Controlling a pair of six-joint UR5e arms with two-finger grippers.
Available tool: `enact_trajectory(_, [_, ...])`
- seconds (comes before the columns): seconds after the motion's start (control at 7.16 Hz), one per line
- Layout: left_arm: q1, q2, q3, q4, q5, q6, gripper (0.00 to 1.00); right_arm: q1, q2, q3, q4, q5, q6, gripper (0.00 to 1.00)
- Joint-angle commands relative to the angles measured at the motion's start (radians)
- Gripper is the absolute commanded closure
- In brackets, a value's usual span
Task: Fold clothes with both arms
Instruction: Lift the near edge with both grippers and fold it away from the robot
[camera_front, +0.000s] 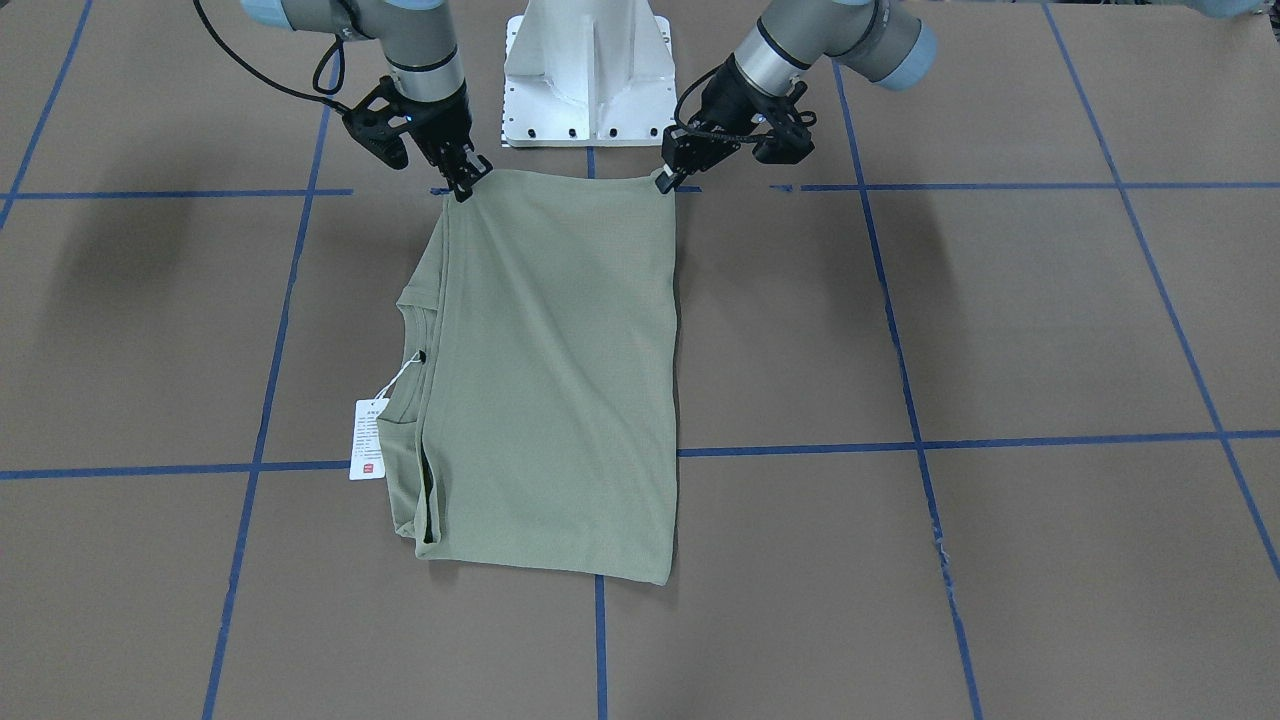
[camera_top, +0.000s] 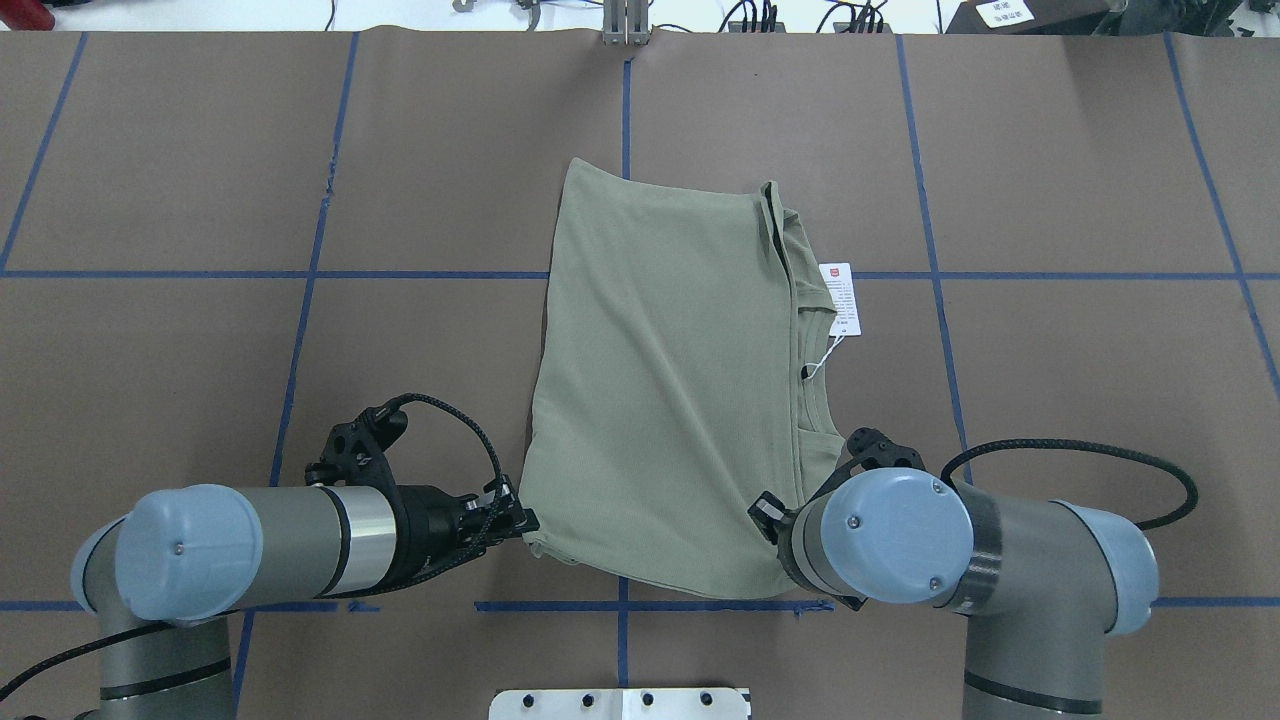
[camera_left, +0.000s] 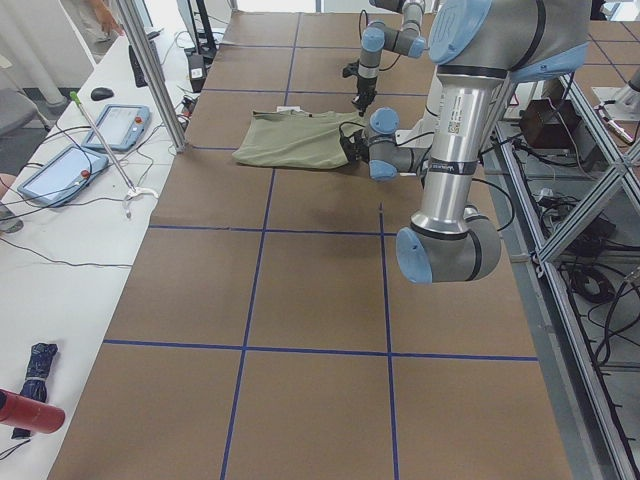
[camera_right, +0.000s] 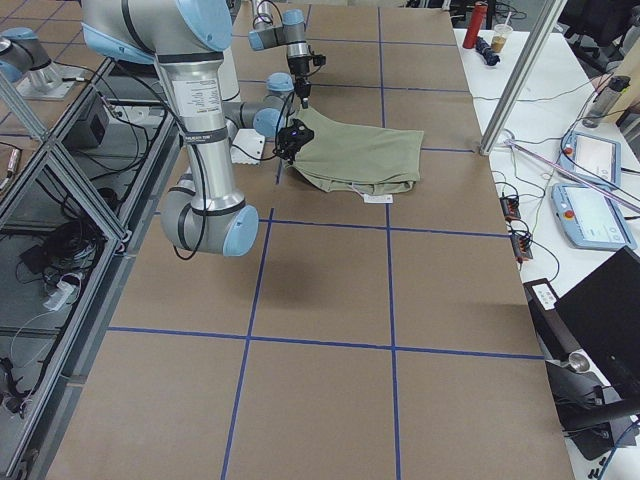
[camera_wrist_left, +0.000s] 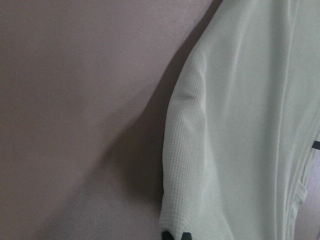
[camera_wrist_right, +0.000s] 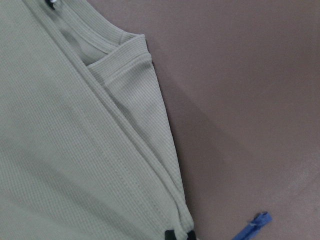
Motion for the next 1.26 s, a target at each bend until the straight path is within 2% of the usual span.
enact_trajectory(0.0, [-0.031, -0.025, -0.066, 0.04, -0.001, -0.014, 1.0, 0.0, 0.008, 0.094, -0.11, -0.031, 0.068, 1.0])
enact_trajectory(0.28, [-0.184, -0.193, -0.044, 0.26, -0.016, 0.01, 1.0, 0.1, 0.054, 0.086, -0.112, -0.042, 0.057, 1.0])
enact_trajectory(0.42, [-0.264, -0.207, -0.003, 0.265, -0.077, 0.061, 1.0, 0.173, 0.065, 0.069, -0.111, -0.031, 0.022, 1.0])
enact_trajectory(0.56, [-0.317, -0.238, 0.052, 0.263, -0.085, 0.11, 1.0, 0.237, 0.092, 0.031, -0.104, -0.024, -0.066, 1.0])
enact_trajectory(0.84, [-0.384, -0.33, 0.199, 0.254, -0.085, 0.147, 1.0, 0.367, 0.204, -0.179, -0.062, 0.034, -0.168, 1.0])
enact_trajectory(0.98, [-0.398, -0.371, 0.294, 0.198, -0.085, 0.149, 1.0, 0.42, 0.221, -0.271, 0.007, 0.073, -0.209, 1.0])
enact_trajectory(1.12, [-0.403, -0.412, 0.389, 0.135, -0.082, 0.147, 1.0, 0.441, 0.282, -0.399, 0.087, 0.076, -0.22, 1.0])
